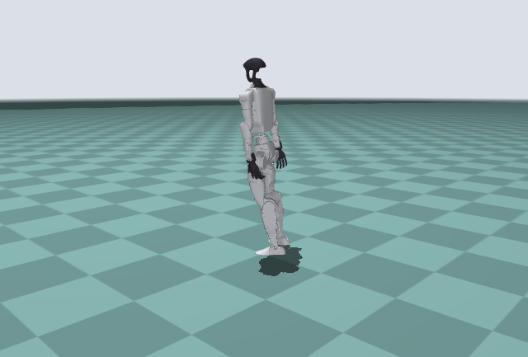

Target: In place motions

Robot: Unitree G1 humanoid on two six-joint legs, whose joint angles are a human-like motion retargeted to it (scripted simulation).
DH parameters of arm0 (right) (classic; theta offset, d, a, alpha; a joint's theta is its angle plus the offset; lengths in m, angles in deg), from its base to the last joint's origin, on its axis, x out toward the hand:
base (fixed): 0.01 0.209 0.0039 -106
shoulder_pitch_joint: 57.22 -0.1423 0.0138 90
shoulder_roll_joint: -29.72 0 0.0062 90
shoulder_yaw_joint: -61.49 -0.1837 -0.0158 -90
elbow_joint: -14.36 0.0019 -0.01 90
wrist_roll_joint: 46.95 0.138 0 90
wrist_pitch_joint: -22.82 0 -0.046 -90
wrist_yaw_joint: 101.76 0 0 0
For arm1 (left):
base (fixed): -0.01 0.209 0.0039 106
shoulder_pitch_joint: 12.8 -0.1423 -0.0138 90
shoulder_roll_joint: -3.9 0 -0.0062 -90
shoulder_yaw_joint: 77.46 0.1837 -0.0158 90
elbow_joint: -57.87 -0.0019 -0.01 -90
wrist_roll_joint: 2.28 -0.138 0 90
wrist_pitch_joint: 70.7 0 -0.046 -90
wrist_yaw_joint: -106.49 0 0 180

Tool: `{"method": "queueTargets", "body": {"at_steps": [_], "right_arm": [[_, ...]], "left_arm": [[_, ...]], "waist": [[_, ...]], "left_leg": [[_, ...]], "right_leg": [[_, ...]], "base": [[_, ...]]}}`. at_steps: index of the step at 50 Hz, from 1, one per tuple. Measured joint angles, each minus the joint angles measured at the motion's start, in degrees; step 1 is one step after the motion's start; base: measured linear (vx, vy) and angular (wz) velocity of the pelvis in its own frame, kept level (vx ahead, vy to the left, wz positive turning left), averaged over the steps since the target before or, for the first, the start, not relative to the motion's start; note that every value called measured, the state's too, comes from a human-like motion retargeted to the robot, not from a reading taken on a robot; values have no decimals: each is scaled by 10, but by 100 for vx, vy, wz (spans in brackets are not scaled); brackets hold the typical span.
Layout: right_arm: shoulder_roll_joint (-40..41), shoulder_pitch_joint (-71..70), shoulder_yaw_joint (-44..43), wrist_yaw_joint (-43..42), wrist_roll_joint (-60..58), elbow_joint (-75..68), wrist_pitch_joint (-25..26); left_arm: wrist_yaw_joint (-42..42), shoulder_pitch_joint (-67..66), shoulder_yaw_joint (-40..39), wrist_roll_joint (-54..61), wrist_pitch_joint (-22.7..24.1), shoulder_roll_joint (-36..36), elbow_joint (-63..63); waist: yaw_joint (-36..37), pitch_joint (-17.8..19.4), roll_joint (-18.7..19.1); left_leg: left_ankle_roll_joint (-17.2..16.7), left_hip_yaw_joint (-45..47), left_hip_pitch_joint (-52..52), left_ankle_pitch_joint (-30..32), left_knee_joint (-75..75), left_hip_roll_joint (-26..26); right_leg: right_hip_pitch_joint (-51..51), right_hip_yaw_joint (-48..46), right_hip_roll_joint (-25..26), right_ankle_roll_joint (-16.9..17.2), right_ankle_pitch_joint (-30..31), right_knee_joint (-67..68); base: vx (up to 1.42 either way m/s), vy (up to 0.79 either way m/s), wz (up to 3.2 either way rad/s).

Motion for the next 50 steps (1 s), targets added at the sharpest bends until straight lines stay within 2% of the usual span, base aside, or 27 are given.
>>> {"method": "queueTargets", "body": {"at_steps": [3,8,13,20,27,31,33,36,38,39,40,45,50], "right_arm": [[-4,1,-5,-3,1,-3,-3],[-7,7,-17,-4,10,-21,0],[-11,29,-33,-11,13,-39,3],[-22,62,-49,-16,14,-46,13],[-24,32,-30,-26,25,-46,13],[-9,0,-2,-31,35,-44,6],[0,-19,17,-28,40,-42,0],[12,-60,42,0,52,-37,5],[20,-89,50,19,65,-28,5],[23,-102,52,27,72,-21,3],[26,-115,53,35,79,-13,1],[43,-165,53,43,89,39,-18],[53,-195,60,59,91,75,-29]], "left_arm": [[4,1,4,1,0,4,0],[7,10,9,2,-3,16,-8],[7,18,8,3,-6,24,-12],[6,15,-2,9,-5,22,5],[5,-1,-25,29,7,15,32],[-12,-24,-41,37,11,16,31],[-19,-37,-49,47,15,17,24],[-16,-47,-63,56,18,18,4],[-8,-53,-72,59,21,21,-13],[-2,-57,-75,60,23,23,-21],[4,-61,-77,60,26,25,-28],[21,-89,-91,44,28,28,-56],[36,-125,-103,27,23,30,-62]], "waist": [[-1,6,2],[-8,16,8],[-14,13,3],[3,7,-12],[1,3,7],[1,6,11],[5,11,10],[16,27,4],[33,40,-3],[45,46,-7],[58,52,-11],[103,78,-17],[113,77,-12]], "left_leg": [[0,19,-7,0,-4,7],[1,35,-17,5,-9,22],[-1,35,-20,10,-10,24],[-5,45,0,8,-6,11],[-14,36,-7,0,26,31],[-16,24,-41,-10,103,54],[-11,19,-67,5,165,66],[-5,7,-117,84,284,91],[13,5,-160,144,366,109],[23,8,-179,154,405,117],[32,11,-197,155,442,125],[34,0,-262,113,554,137],[27,-13,-283,105,587,137]], "right_leg": [[-19,10,3,-2,9,12],[-18,-32,9,-6,-22,40],[-2,-1,24,13,-24,62],[43,-20,33,-15,-28,-11],[57,-35,47,-25,-26,-31],[65,-49,46,-27,-32,-33],[72,-54,42,-27,-34,-37],[84,-64,38,-30,-33,-46],[91,-65,37,-35,-32,-52],[94,-63,37,-39,-31,-54],[96,-61,38,-44,-30,-56],[104,-53,31,-55,-29,-50],[107,-54,31,-56,-30,-49]], "base": [[-7,-11,-63],[-8,-6,-37],[0,4,4],[0,16,-3],[-12,26,13],[-15,28,33],[-14,24,30],[-23,25,30],[-22,23,11],[-17,20,-19],[-12,17,-19],[-10,13,-14],[0,6,-1]]}}
